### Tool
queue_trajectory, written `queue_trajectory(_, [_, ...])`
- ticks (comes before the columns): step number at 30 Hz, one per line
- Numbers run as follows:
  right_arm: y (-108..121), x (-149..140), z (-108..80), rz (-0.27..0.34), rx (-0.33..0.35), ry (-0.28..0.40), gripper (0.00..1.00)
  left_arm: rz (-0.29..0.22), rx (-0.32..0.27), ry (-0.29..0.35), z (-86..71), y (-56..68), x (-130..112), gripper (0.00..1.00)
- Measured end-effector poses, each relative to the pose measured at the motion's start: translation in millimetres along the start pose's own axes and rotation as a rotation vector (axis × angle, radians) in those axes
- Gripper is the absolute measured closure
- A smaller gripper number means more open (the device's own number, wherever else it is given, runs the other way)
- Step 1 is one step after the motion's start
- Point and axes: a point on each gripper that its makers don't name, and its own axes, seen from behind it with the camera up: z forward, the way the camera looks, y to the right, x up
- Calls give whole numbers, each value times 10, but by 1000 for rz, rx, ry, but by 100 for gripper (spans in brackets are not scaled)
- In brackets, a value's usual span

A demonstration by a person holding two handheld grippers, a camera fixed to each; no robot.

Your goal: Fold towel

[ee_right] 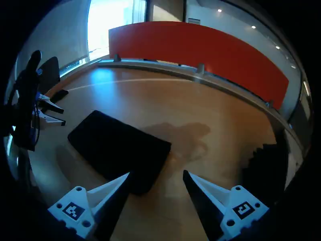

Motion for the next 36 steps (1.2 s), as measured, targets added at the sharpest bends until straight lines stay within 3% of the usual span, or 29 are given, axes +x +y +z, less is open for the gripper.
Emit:
queue_trajectory(5, [-41, -87, -114, 12, -3, 2, 7, -27, 11, -2, -117, 0, -145, 6])
queue_trajectory(12, [-65, -144, -126, 13, 8, 1, 7, -63, 27, -7, -214, -32, -297, 6])
queue_trajectory(20, [-135, -155, -60, -36, 63, -1, 7, -90, 67, 5, -401, -150, -390, 6])
queue_trajectory(27, [-194, -174, 26, -100, 109, -16, 7, -144, 97, 14, -611, -255, -537, 6])
queue_trajectory(36, [-234, -236, 127, -145, 141, -37, 7, -163, 123, 14, -733, -335, -640, 6])
